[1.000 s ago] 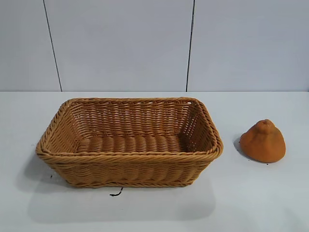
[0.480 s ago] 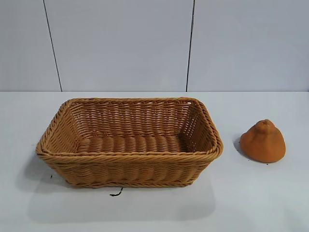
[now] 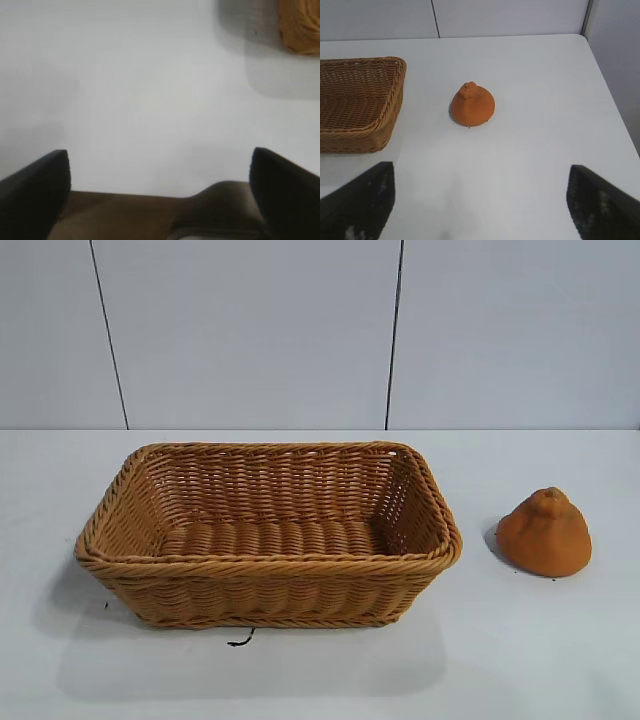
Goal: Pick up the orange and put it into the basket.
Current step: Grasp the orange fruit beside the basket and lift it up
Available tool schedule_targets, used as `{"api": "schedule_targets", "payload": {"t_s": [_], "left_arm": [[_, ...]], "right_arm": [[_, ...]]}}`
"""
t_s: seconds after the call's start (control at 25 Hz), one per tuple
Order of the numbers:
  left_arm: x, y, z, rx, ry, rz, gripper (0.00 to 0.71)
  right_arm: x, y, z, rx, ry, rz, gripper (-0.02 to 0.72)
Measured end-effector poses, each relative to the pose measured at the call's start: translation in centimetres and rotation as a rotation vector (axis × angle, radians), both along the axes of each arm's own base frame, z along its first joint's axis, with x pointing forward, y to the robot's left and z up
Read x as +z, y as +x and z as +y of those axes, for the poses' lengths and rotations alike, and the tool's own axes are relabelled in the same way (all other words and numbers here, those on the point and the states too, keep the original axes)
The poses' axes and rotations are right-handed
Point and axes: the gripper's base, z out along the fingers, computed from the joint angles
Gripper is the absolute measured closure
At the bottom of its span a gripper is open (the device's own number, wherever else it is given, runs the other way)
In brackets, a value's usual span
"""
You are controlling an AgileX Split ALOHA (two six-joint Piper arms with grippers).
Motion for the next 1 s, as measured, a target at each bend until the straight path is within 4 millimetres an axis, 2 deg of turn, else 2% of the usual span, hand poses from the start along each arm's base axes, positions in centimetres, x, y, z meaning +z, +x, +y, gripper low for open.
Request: {"api": "schedule_targets", "payload": {"t_s": [0.16, 0.36, 0.48, 0.68, 1.0], "left_arm": [[0.0, -1.6, -0.2, -0.007, -0.008, -0.104, 0.014], [0.0, -1.7, -0.3, -0.012, -0.014, -0.112, 0.014], [0.0, -1.7, -0.3, -0.012, -0.014, -0.112, 0.014], [0.0, -1.7, -0.3, -0.012, -0.014, -0.112, 0.014], [0.0, -1.7, -0.3, -0.012, -0.014, -0.112, 0.014]], "right_arm": [[0.0, 0.0, 0.0, 0.000, 0.000, 0.000, 0.066], [0.1, 0.0, -0.1, -0.005, -0.007, -0.006, 0.066], [1.2, 0.7, -0.1, -0.009, -0.013, 0.003, 0.066], [4.0, 4.2, -0.2, -0.008, -0.012, 0.129, 0.066], [8.1, 13.0, -0.2, 0.000, 0.006, 0.321, 0.066]]}}
